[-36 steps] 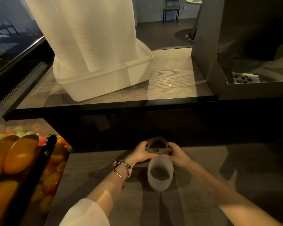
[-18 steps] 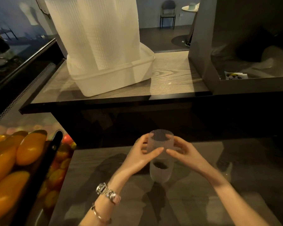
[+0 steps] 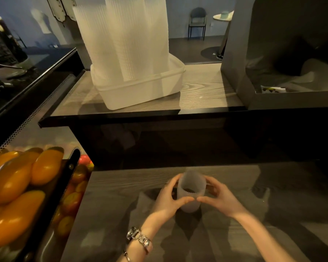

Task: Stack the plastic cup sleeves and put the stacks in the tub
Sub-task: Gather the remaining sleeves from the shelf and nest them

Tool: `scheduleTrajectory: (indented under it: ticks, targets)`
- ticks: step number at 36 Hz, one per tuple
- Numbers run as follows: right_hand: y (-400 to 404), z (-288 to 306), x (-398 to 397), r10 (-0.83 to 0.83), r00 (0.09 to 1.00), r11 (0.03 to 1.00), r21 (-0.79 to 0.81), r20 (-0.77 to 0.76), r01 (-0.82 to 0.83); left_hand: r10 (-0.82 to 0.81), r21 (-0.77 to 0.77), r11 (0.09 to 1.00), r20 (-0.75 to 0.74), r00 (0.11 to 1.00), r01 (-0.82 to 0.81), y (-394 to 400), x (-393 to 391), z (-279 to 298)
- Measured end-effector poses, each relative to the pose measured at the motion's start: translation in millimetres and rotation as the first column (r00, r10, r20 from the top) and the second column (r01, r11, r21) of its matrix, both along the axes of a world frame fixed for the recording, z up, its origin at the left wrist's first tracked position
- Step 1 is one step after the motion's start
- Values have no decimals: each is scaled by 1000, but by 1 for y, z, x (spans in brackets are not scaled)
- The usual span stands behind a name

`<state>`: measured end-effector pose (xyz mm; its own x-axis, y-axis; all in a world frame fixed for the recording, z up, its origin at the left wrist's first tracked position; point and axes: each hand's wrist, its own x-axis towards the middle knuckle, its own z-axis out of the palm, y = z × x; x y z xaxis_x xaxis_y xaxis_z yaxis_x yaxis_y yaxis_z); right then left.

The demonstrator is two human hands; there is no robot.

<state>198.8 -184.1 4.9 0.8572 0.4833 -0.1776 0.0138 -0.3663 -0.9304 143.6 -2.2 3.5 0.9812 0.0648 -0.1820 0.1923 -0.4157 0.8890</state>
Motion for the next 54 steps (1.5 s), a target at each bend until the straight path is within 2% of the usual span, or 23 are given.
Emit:
scheduleTrajectory:
  ticks: [6,20,24,28,31,38,42,45,50,54]
  targets:
    - [1,-3,-3,-31,999,999,12,-8,32,4,-8,1000,0,1000,-4,-1,0,-1]
    - [-1,7,3,53,998,999,-4,-25,-53,-10,-44,999,12,1000,10,1,-3,0]
    - [3,24,13,47,999,999,26,-21,-47,7,-99,995,21,1000,-5,15,-1,5]
    - [24,44,34,12,999,997,74,45,-15,111,-158,983,86,990,-96,39,3,12]
    - [49,55,51,51,994,998,36,92,-54,191,-165,971,90,977,-175,65,6,16]
    - [132,64,77,143,987,990,-15,74,-142,451,-163,883,42,891,-440,127,20,20]
    - [173,60,85,110,992,992,-47,-65,-113,526,-72,850,59,849,-522,164,32,21]
    - [201,53,90,79,979,997,26,-190,-76,513,9,857,79,855,-515,190,45,27]
    - [235,33,98,41,941,995,100,-337,-8,531,26,844,94,842,-535,219,74,42]
    - [252,16,104,26,885,984,168,-465,59,487,223,843,69,871,-489,234,96,51]
